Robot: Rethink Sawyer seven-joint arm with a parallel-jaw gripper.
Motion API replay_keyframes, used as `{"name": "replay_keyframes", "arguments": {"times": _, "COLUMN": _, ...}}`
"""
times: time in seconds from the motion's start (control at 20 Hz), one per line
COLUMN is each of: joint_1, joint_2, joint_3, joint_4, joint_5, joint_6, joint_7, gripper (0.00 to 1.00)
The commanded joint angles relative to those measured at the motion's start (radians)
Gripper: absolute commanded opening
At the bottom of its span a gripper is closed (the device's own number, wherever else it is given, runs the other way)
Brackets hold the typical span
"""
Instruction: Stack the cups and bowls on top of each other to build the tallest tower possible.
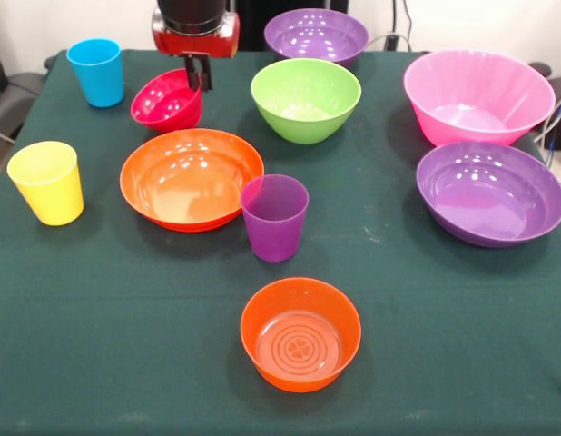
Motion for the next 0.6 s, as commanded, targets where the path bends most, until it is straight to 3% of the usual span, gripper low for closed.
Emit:
{"name": "replay_keyframes", "arguments": {"times": 0.05, "joint_1": 0.013, "joint_2": 0.037, "joint_3": 0.115, "joint_4": -0.142, "joint_5": 0.03, "joint_6": 0.16, "joint_7": -0.141, "gripper": 0.0}}
{"name": "replay_keyframes", "arguments": {"times": 0.6, "joint_1": 0.02, "joint_2": 0.033, "joint_3": 0.139, "joint_4": -0.178, "joint_5": 0.024, "joint_6": 0.214, "joint_7": -0.127, "gripper": 0.0}}
